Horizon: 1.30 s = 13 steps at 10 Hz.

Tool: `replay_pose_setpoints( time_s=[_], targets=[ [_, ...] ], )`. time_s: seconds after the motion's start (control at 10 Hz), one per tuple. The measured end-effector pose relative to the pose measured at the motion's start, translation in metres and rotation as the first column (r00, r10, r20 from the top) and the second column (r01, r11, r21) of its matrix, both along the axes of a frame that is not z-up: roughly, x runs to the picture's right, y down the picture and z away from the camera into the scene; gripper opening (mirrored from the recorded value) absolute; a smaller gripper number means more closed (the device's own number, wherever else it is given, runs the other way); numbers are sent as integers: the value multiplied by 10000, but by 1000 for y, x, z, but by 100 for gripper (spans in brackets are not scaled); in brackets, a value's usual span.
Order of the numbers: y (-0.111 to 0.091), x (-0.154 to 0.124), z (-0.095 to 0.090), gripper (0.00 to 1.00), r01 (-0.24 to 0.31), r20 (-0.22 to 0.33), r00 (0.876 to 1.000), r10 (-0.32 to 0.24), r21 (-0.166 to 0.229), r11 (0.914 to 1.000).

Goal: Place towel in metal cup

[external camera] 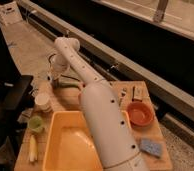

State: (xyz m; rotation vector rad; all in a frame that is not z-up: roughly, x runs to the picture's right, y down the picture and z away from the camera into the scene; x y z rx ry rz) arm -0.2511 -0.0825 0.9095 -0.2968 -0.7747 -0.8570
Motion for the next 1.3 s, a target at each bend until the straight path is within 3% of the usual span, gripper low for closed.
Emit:
replay_pose_setpoints(
  time_s=[0.2,0.3,0.7,1.1,1.3],
  targets=[
    [-7,-10,4,77,-213,225,9995,208,200,9996],
    [-9,-14,5,80,-273,309,9992,265,245,9993],
    [-11,-7,1,80,-356,300,9990,344,393,9986],
    [-36,26,-26,80,-454,-221,9986,480,1093,9930],
    [-42,30,-34,80,-433,-306,9984,474,1243,9913]
  ],
)
